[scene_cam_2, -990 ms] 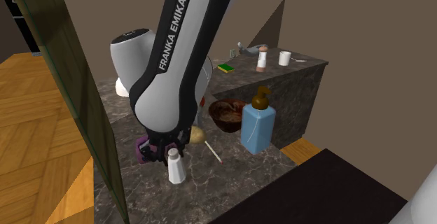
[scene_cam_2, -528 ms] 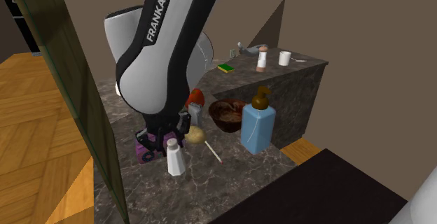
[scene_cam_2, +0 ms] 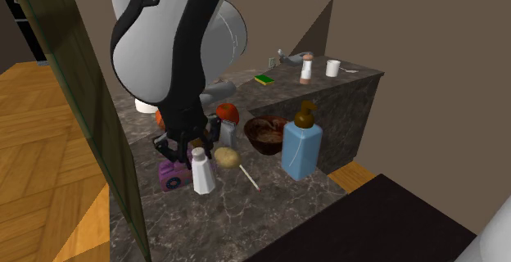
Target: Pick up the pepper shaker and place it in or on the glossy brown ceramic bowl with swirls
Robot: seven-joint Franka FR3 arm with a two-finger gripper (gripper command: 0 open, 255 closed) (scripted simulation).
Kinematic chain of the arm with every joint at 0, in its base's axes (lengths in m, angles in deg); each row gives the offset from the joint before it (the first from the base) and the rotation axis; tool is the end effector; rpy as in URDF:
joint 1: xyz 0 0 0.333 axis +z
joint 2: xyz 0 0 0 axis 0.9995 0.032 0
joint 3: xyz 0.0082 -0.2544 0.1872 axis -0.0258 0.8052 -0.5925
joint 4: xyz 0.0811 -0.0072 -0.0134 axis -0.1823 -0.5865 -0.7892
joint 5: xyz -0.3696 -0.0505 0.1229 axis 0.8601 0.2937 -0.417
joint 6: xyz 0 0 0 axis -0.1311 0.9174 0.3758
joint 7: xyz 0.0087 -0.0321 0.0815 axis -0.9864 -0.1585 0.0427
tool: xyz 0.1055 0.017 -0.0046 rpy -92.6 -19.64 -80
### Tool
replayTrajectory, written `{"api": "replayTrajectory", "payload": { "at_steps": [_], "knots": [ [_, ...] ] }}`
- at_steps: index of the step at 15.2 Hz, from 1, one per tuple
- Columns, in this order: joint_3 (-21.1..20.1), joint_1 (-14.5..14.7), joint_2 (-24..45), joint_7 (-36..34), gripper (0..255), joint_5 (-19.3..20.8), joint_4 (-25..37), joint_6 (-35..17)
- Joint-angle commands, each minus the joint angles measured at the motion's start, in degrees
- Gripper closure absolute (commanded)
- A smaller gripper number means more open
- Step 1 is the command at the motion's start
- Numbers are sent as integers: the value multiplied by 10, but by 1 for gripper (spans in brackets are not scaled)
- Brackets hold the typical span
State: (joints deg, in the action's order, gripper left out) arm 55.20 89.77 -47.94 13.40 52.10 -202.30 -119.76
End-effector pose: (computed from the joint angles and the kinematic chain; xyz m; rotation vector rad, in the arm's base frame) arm 0.4379 0.2070 0.2638 3.0227 0.0825 0.0736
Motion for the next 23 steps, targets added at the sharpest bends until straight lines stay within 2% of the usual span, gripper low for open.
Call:
{"api": "replayTrajectory", "payload": {
  "at_steps": [1, 12, 23],
  "knots": [
    [-3, -1, -15, 12, 255, -15, 1, 13],
    [-8, 0, -86, 63, 255, -77, 19, 91],
    [77, -79, -58, 221, 255, -65, 67, 95]
  ]
}}
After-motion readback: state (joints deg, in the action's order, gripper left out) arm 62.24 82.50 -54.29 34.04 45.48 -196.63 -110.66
